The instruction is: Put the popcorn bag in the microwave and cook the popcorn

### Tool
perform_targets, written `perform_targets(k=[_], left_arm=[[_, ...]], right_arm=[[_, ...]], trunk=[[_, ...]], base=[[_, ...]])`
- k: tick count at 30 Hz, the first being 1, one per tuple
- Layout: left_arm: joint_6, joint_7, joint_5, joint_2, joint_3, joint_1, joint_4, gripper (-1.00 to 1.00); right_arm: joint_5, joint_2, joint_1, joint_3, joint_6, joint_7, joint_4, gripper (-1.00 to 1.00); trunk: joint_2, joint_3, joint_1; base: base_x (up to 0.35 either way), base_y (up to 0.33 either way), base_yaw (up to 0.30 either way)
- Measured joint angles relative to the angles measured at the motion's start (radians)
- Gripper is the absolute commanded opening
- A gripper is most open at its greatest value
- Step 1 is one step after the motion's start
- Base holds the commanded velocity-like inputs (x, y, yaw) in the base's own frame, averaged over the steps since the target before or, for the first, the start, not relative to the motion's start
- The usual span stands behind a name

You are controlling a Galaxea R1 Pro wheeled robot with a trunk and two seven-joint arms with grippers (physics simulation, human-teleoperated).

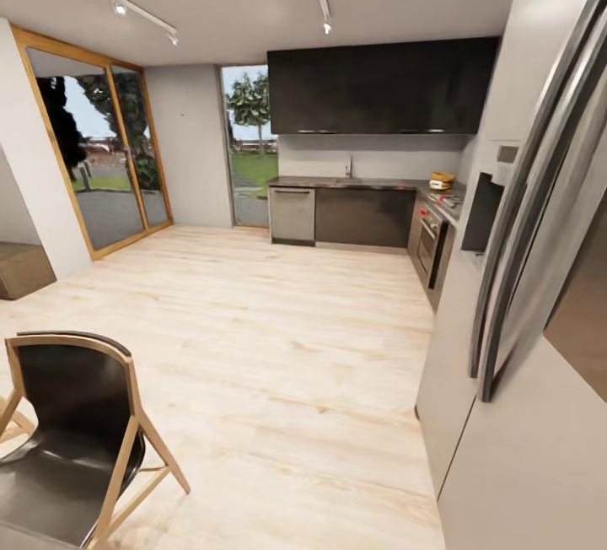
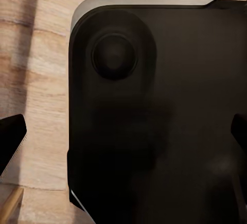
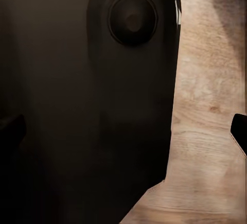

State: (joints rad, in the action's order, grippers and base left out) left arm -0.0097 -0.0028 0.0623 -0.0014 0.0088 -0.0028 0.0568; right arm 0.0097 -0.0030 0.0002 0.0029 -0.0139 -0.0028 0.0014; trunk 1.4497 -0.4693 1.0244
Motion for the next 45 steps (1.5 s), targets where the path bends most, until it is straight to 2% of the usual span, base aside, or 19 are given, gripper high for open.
perform_targets(k=[45], left_arm=[[0.001,0.001,0.002,-0.001,-0.001,0.0,0.0,1.0]], right_arm=[[-0.002,0.0,0.0,-0.004,0.0,0.0,0.0,1.0]], trunk=[[0.0,0.0,0.0]], base=[[0.321,0.0,0.0]])
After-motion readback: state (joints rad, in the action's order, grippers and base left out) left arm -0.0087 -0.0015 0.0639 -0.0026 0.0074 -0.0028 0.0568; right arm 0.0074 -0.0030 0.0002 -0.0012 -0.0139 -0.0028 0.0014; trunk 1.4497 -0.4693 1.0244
